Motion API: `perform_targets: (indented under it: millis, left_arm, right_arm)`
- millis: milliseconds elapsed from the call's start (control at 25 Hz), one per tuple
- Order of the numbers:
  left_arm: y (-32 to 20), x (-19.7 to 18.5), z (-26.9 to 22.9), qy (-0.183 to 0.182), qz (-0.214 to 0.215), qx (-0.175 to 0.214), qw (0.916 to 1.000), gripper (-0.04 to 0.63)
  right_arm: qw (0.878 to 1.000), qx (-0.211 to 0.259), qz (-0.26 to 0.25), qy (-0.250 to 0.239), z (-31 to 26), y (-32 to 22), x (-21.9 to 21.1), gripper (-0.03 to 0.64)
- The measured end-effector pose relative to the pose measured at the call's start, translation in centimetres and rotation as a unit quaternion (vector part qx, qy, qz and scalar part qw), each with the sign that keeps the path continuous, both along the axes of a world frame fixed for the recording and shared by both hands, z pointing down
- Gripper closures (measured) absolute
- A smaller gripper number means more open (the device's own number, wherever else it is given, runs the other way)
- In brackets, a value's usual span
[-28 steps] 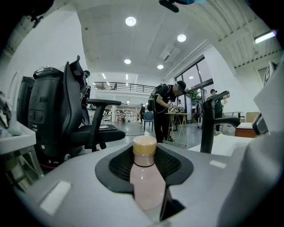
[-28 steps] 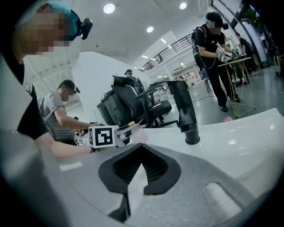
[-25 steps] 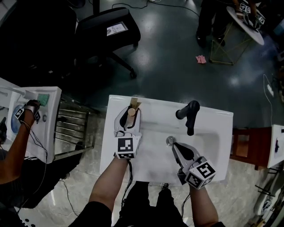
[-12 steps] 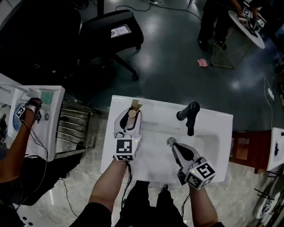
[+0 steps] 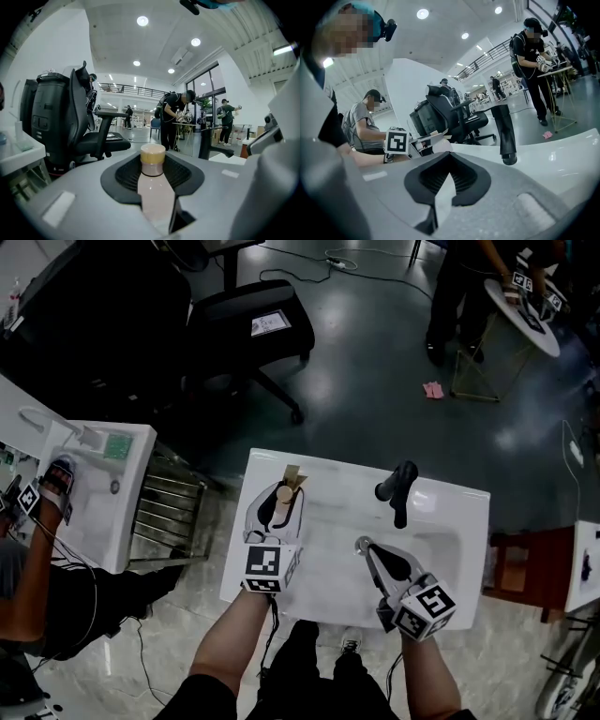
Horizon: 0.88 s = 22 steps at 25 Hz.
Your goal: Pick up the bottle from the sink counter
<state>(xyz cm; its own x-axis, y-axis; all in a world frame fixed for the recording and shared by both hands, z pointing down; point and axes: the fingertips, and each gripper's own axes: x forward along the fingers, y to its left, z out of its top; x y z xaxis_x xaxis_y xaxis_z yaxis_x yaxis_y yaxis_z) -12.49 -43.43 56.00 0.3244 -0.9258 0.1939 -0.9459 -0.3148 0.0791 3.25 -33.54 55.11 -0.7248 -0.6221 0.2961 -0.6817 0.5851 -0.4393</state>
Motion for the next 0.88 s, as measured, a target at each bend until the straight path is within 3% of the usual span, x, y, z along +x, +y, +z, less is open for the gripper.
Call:
perform_targets:
  millis: [880]
  left_arm:
    - [11.5, 2.5, -8.2, -0.010, -0.021, 0.013, 0.9997, 0.459]
  right_arm:
    - [0.996, 0.073, -0.052, 0.001, -6.9, 4.9, 2.7, 0.617]
